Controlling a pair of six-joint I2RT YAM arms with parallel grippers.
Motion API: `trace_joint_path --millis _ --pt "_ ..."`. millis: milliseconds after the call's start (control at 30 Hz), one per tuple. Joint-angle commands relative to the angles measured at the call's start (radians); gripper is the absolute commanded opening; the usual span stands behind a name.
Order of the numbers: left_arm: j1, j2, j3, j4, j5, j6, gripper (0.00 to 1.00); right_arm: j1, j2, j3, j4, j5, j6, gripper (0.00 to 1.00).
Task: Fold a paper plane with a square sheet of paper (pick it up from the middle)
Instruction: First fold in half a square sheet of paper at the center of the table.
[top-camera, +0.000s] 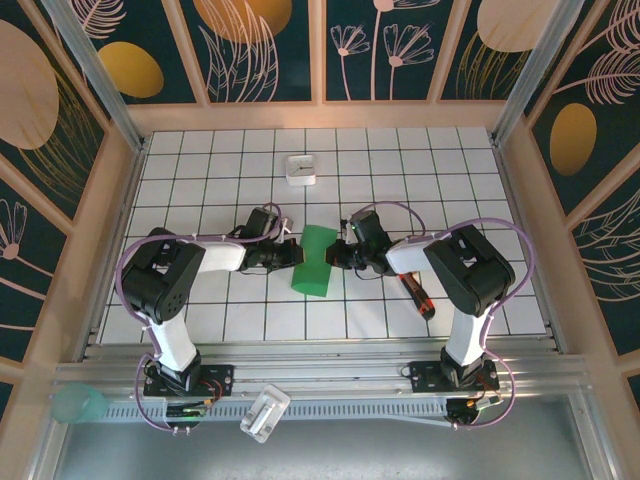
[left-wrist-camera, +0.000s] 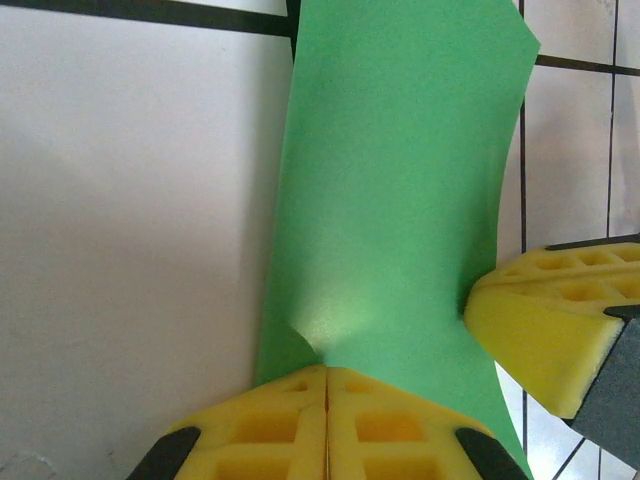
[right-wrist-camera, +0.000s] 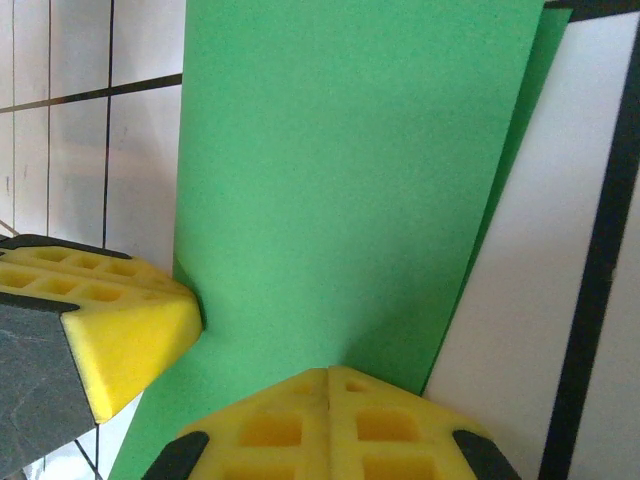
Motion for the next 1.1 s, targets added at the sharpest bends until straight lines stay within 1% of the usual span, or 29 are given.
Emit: trace_joint_path --millis 0,200,400,533,800,1067 --pt "0.013 -0.018 -0.029 -0.042 -0.024 0.035 0.1 -0.034 0.074 -0.054 -0.208 0.152 -0.034 0.0" --pt "0.007 -0.087 -0.073 0.047 0.083 -0.032 0.14 -0.034 0.077 -0.05 -0.208 0.15 -0.033 0.0" --pt "0.002 -0.076 -0.076 0.076 0.098 -0.042 0.17 -0.034 0.086 -0.042 -0.208 0.147 -0.032 0.0" --pt "0.004 -0.041 -0.069 0.061 0.038 -0.048 0.13 -0.035 0.085 -0.042 -0.213 0.15 -0.033 0.0" --pt "0.004 -0.044 -0.111 0.001 0.026 -0.027 0.1 -0.036 0.075 -0.046 -0.216 0.153 -0.034 0.0" --pt "0.004 -0.013 -0.091 -0.13 -0.05 0.059 0.04 -0.037 0.055 -0.02 -0.221 0.141 -0.044 0.0"
